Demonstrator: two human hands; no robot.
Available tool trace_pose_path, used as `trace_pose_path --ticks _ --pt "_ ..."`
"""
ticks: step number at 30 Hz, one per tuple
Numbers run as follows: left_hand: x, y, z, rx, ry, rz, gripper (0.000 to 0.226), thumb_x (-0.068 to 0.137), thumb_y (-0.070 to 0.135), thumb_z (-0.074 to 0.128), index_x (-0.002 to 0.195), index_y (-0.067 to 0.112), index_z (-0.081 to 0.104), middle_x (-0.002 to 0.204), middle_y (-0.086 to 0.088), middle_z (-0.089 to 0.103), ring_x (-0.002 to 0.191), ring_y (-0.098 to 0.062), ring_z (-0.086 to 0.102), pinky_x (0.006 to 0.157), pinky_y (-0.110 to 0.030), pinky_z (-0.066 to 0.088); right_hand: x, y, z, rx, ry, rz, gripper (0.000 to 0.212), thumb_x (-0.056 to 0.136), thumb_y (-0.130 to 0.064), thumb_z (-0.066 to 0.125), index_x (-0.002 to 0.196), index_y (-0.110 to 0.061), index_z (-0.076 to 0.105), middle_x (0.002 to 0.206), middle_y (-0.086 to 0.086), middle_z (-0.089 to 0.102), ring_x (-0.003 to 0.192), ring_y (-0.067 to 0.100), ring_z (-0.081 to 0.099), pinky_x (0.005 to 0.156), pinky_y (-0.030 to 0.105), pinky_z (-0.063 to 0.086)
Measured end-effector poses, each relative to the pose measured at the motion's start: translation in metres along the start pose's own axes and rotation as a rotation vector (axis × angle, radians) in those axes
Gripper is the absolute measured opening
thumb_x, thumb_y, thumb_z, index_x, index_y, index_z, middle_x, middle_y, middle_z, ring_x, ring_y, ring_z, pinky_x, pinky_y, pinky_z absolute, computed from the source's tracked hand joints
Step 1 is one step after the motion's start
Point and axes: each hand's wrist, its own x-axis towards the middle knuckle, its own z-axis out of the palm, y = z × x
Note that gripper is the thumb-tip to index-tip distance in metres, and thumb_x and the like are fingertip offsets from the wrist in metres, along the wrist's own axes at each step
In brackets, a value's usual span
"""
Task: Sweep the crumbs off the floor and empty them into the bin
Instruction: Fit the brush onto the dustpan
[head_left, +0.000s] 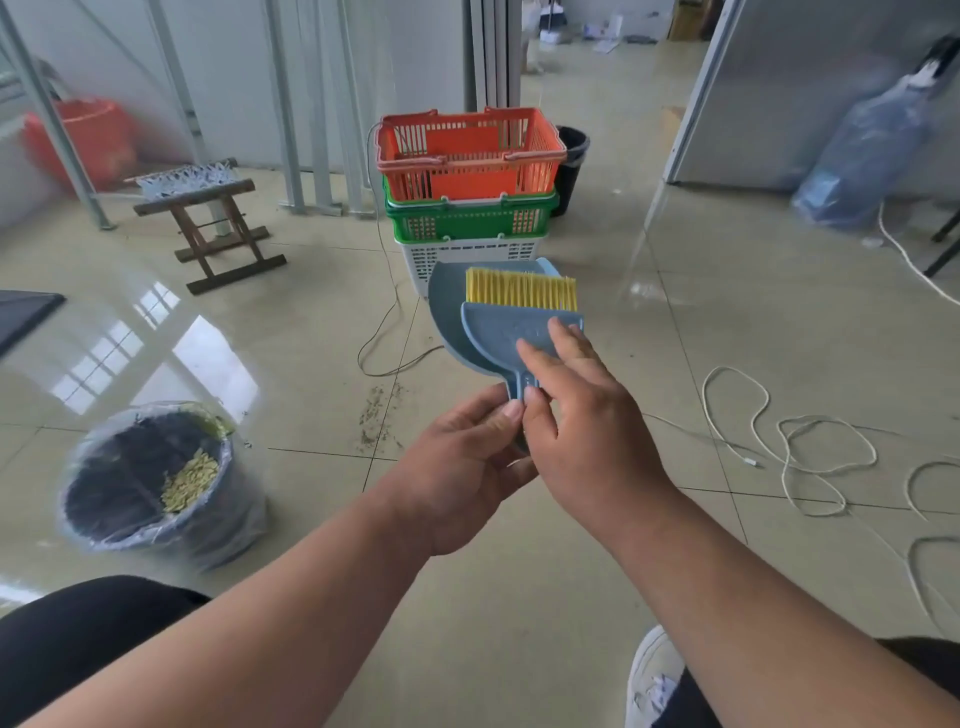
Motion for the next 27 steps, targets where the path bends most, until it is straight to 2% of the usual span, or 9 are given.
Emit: trace_pose_path --ticks 2,4,6,11,16,19,22,23,27 --pt "0.001 0.003 -0.004 0.021 0.016 0.025 0.037 0.111 0.012 0.052 0.145 0.0 0.063 0.124 -0.02 0.066 0.107 -0.028 0.065 0.097 -0.04 0.061 0.003 -0.002 0.001 0.003 -0.007 0.025 0.045 0.101 -0.019 0.056 0.146 -0.023 0.058 0.163 0.008 0.039 0.153 0.019 0.031 0.122 0.039 0.033" --pt "0.001 0.007 -0.006 0.06 0.038 0.047 0.034 0.112 0.007 0.05 0.143 -0.002 0.063 0.12 -0.021 0.07 0.102 -0.027 0.069 0.095 -0.039 0.063 0.005 -0.003 0.002 0.047 -0.051 0.023 0.043 0.103 -0.019 0.053 0.146 -0.023 0.058 0.164 0.004 0.037 0.155 0.014 0.026 0.124 0.029 0.026" --pt "0.001 0.01 -0.009 0.113 0.072 0.06 0.033 0.112 0.002 0.049 0.141 0.0 0.064 0.117 -0.019 0.074 0.099 -0.025 0.073 0.093 -0.038 0.064 0.007 -0.002 0.002 0.1 -0.073 0.016 0.041 0.105 -0.016 0.05 0.143 -0.021 0.061 0.165 0.002 0.036 0.155 0.01 0.022 0.124 0.024 0.022" --pt "-0.001 0.02 -0.018 0.245 0.087 0.064 0.041 0.106 -0.011 0.05 0.142 0.002 0.064 0.132 -0.024 0.074 0.108 -0.029 0.074 0.097 -0.041 0.063 0.012 -0.001 0.004 0.103 -0.055 0.02 0.04 0.104 -0.016 0.054 0.143 -0.022 0.061 0.164 -0.004 0.036 0.155 0.007 0.021 0.122 0.019 0.019" --pt "-0.009 0.034 -0.026 0.332 0.029 0.07 0.043 0.103 -0.015 0.052 0.142 0.001 0.063 0.131 -0.029 0.071 0.105 -0.029 0.074 0.091 -0.036 0.062 0.015 -0.005 0.006 0.11 -0.048 0.036 0.041 0.102 -0.026 0.058 0.143 -0.026 0.06 0.164 -0.005 0.038 0.154 0.003 0.021 0.124 0.022 0.02" --pt "-0.012 0.042 -0.03 0.328 0.08 0.063 0.041 0.102 -0.015 0.056 0.14 0.001 0.064 0.119 -0.017 0.074 0.096 -0.025 0.077 0.087 -0.034 0.064 0.018 -0.008 0.004 0.113 -0.039 0.05 0.041 0.1 -0.033 0.063 0.141 -0.028 0.063 0.165 -0.006 0.034 0.152 0.004 0.028 0.122 0.025 0.027" --pt "-0.015 0.045 -0.033 0.32 0.085 0.042 0.044 0.101 -0.014 0.057 0.141 0.003 0.064 0.12 -0.013 0.075 0.098 -0.026 0.079 0.087 -0.036 0.064 0.018 -0.012 0.005 0.126 -0.036 0.054 0.045 0.099 -0.039 0.064 0.142 -0.03 0.061 0.168 -0.008 0.027 0.15 0.003 0.03 0.112 0.006 0.026" --pt "-0.015 0.045 -0.034 0.322 0.075 0.037 0.045 0.101 -0.015 0.057 0.141 0.004 0.064 0.121 -0.013 0.075 0.099 -0.027 0.079 0.088 -0.038 0.064 0.018 -0.014 0.006 0.135 -0.017 0.053 0.048 0.098 -0.04 0.064 0.145 -0.029 0.057 0.169 -0.009 0.023 0.15 0.002 0.028 0.112 0.007 0.027" --pt "-0.014 0.04 -0.037 0.329 0.079 -0.004 0.046 0.101 -0.018 0.055 0.14 0.003 0.063 0.127 -0.015 0.075 0.099 -0.029 0.08 0.088 -0.039 0.065 0.02 -0.008 0.016 0.169 0.053 0.084 0.071 0.095 -0.039 0.069 0.158 -0.031 0.036 0.173 -0.006 0.002 0.157 0.005 0.013 0.122 0.033 0.031"
